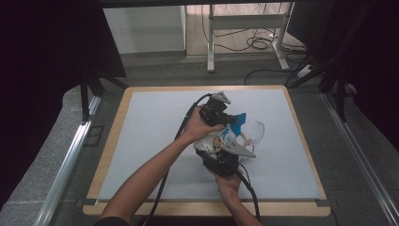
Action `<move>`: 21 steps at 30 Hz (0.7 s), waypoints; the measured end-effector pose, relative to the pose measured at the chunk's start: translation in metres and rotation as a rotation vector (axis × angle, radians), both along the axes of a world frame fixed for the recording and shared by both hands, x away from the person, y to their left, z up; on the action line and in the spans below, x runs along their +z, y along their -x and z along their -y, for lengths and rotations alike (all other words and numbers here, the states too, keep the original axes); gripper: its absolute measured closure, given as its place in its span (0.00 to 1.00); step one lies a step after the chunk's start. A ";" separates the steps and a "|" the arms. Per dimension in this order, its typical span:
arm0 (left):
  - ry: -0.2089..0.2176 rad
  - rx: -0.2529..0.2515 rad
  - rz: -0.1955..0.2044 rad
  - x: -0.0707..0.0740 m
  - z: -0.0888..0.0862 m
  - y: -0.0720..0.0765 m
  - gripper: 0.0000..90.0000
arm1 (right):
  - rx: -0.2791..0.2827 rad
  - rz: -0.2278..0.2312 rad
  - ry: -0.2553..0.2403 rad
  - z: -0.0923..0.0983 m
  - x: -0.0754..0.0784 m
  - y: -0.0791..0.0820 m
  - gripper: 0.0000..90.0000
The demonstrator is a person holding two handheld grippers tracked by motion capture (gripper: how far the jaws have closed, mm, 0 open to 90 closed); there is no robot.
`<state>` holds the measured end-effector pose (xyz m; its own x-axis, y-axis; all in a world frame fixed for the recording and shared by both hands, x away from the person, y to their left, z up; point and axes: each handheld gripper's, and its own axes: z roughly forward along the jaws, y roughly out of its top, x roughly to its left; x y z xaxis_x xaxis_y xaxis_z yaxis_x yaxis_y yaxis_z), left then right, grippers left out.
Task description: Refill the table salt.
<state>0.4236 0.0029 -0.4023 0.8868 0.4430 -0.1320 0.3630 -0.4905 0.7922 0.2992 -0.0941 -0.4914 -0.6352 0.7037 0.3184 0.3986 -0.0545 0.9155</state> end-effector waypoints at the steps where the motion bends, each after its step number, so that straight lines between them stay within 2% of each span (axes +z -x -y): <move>1: 0.000 0.000 0.000 0.000 0.000 0.000 1.00 | 0.002 -0.002 0.001 0.000 0.000 0.000 0.67; 21: 0.000 0.001 -0.002 -0.001 -0.001 0.001 1.00 | 0.004 -0.001 0.001 -0.002 0.000 0.000 0.67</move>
